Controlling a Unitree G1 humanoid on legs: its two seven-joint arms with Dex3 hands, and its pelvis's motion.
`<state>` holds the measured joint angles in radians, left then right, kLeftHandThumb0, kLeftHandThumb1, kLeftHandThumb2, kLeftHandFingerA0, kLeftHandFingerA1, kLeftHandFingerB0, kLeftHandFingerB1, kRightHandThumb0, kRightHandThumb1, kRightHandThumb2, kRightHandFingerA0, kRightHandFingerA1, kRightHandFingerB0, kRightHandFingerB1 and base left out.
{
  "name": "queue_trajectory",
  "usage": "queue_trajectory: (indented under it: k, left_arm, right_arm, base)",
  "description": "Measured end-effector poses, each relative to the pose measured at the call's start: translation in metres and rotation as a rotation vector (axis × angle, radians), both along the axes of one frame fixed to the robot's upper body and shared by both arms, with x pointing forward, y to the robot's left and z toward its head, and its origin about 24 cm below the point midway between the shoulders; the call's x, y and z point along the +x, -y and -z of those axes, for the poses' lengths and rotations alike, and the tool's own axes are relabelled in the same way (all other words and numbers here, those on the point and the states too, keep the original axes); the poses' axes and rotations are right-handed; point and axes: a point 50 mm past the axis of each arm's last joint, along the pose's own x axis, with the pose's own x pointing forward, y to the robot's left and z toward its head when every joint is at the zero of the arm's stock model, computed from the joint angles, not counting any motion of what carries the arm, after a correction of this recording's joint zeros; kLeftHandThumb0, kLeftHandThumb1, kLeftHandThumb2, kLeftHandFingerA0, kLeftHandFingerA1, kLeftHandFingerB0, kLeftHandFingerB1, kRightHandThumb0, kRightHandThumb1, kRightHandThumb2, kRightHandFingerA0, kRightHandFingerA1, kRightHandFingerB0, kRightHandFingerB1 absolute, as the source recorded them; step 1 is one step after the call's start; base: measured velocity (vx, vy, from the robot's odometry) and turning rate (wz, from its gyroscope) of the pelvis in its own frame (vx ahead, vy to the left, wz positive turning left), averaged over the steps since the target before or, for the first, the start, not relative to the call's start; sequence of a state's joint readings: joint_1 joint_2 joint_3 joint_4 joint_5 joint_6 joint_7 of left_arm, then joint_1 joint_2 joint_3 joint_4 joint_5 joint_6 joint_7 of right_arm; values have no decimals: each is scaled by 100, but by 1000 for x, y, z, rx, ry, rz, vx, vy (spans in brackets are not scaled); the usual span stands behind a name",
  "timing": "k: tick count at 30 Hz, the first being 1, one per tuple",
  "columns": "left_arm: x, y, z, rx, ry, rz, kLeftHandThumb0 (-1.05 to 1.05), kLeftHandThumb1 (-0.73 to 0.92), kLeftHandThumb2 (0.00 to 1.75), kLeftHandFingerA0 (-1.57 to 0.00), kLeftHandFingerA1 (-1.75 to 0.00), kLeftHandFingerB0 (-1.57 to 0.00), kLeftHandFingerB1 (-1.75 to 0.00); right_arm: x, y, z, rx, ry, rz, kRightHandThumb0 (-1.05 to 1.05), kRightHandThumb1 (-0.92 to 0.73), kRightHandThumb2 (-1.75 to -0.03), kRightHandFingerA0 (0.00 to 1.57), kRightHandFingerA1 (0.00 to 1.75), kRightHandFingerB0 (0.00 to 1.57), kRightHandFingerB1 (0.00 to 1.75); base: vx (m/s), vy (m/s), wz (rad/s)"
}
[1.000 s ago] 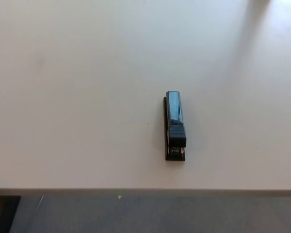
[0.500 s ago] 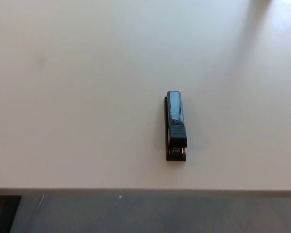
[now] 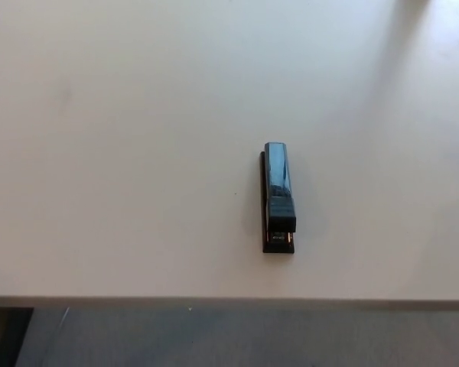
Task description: The robot uses its right hand to press on the stapler that is in the middle of the desk
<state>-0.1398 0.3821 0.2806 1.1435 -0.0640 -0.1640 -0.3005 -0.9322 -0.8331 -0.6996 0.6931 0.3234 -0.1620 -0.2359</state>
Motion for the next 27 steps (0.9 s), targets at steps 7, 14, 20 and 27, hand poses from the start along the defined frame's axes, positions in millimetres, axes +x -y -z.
queue_trajectory:
  k: [7, 14, 20, 27]
  left_arm:
    - [0, 0, 0, 0, -1, 0, -48, 92, 93, 0, -19, 0, -15]
    - [0, 0, 0, -4, -3, 6, -50, 92, 92, 0, -16, 0, -14]
    - [0, 0, 0, -6, -4, 9, -50, 92, 92, 0, -18, 0, -16]
    - [2, -1, -2, 0, 2, 20, -49, 92, 91, -1, -21, -1, -18]
  right_arm:
    - [45, -49, -40, -83, 47, -222, 3, -62, -95, 122, 102, 86, 96]
    - [90, -142, -45, -284, 15, -494, -1, -68, -85, 131, 95, 86, 100]
    - [116, -235, -13, -397, -45, -750, -11, -68, -82, 126, 101, 81, 108]
    - [136, -326, 42, -389, -193, -1000, -19, -79, -64, 126, 96, 73, 110]
  base:
    - [0, 0, 0]
    - [-5, -4, 2]
    - [0, 0, 0]
    - [0, 0, 0]
